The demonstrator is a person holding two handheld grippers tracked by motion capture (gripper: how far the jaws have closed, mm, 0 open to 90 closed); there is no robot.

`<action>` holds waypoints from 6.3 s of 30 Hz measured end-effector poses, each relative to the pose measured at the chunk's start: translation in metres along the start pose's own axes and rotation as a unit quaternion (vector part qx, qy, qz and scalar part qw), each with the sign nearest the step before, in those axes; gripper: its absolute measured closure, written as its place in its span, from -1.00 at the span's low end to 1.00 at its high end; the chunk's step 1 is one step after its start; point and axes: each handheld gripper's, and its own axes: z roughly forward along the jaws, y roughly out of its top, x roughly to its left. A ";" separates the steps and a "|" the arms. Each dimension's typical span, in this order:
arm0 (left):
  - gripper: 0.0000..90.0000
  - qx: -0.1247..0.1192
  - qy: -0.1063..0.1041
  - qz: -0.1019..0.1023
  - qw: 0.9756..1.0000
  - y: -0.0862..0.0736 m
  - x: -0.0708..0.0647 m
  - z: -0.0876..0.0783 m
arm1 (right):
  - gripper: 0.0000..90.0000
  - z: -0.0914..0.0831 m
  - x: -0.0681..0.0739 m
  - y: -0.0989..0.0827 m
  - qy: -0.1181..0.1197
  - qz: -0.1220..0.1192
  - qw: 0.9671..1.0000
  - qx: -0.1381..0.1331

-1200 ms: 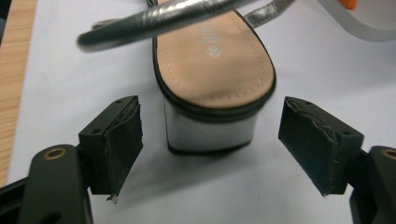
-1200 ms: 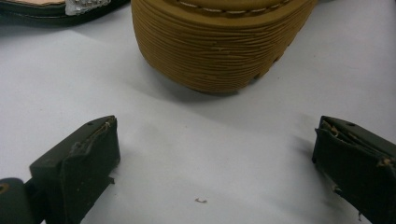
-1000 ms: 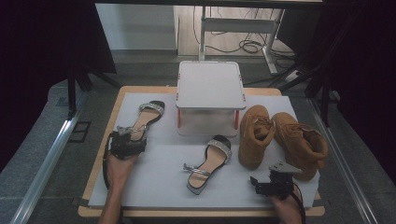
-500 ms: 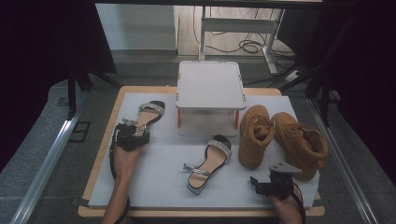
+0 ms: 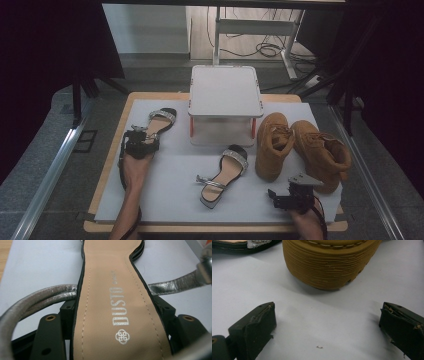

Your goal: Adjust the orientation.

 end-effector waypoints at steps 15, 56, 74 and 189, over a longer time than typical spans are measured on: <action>-0.13 -0.022 -0.007 0.019 1.000 -0.007 0.000 -0.008 | -0.97 0.000 0.000 0.000 0.000 0.000 1.000 0.001; -0.13 -0.051 -0.082 0.061 0.993 -0.054 -0.016 -0.087 | -0.97 0.000 0.000 0.000 0.000 -0.001 1.000 0.000; -0.13 -0.055 -0.125 0.099 0.986 -0.059 -0.052 -0.099 | -0.97 0.000 0.000 0.000 0.000 -0.001 1.000 0.000; -0.03 -0.047 -0.129 0.077 0.988 -0.002 -0.123 -0.029 | -0.96 -0.001 0.000 -0.001 0.001 -0.001 1.000 -0.003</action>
